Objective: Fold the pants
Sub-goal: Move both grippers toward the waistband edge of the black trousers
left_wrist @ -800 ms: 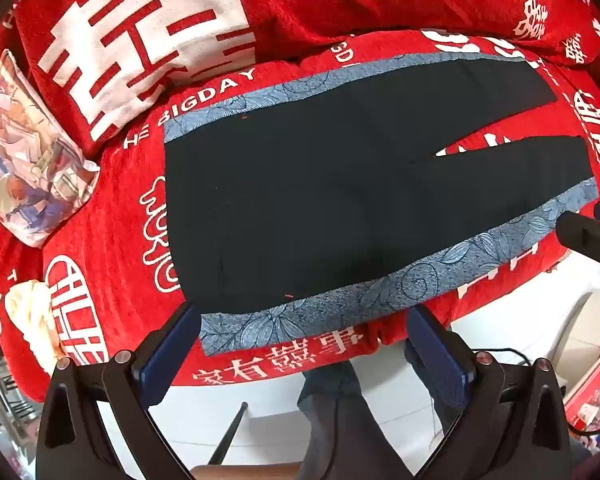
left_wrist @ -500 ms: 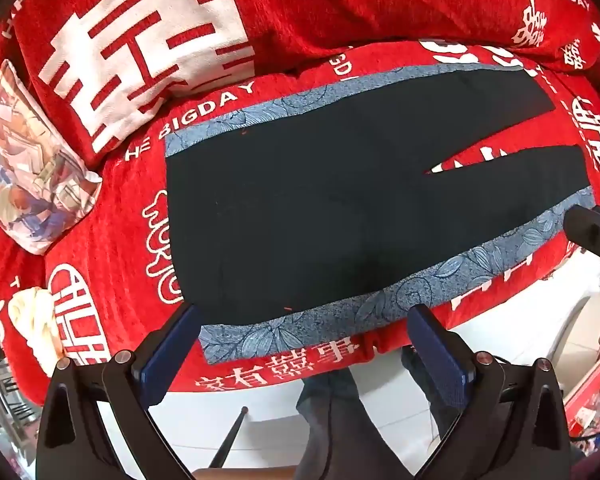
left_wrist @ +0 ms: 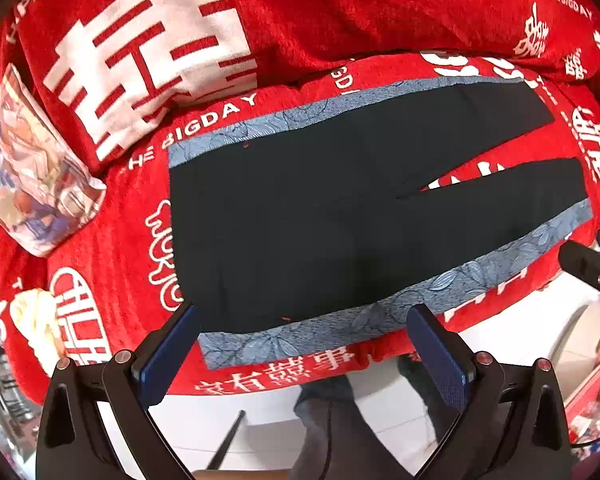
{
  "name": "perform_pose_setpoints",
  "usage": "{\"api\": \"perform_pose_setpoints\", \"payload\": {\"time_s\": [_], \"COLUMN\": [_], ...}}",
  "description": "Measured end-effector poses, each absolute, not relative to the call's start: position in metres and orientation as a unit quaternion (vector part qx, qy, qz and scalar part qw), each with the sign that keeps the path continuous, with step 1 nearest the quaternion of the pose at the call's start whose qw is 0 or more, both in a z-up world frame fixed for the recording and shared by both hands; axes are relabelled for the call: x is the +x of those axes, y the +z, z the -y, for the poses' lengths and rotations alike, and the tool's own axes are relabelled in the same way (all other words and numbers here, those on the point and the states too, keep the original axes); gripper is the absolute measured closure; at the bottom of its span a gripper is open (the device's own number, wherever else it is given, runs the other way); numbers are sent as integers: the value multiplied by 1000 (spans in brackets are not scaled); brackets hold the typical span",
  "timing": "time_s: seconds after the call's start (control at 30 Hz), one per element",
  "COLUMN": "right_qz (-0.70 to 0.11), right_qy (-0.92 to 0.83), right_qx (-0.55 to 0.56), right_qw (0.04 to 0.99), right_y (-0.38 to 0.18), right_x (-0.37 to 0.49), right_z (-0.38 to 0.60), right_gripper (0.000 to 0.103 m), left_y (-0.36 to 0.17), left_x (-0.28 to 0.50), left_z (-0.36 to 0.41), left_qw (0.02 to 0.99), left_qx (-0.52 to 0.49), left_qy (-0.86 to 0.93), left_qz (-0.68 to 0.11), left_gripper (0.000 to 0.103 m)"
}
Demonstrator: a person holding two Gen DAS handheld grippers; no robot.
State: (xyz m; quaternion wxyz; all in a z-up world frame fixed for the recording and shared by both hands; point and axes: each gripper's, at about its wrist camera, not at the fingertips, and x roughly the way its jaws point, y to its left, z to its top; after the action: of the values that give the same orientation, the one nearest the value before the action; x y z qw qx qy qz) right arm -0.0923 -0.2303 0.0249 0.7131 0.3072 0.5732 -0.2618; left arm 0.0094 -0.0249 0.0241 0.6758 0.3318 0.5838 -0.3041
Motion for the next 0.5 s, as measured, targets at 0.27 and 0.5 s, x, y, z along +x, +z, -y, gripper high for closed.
{"api": "perform_pose_setpoints", "payload": {"time_s": [0.27, 0.5], "right_qz": [-578, -577], "right_qy": [-267, -273], "right_qx": [301, 292], "right_qw": [710, 712], "right_y": [24, 28], "right_x": [-93, -92], "right_z": [226, 225], "right_gripper": [0, 0], "left_y": [26, 31], "left_x": [15, 17], "left_z": [23, 24], "left_qw": [689, 696], "left_qx": [338, 339], "left_qy": [-283, -285], "left_qz": [-576, -565], "left_gripper": [0, 0]}}
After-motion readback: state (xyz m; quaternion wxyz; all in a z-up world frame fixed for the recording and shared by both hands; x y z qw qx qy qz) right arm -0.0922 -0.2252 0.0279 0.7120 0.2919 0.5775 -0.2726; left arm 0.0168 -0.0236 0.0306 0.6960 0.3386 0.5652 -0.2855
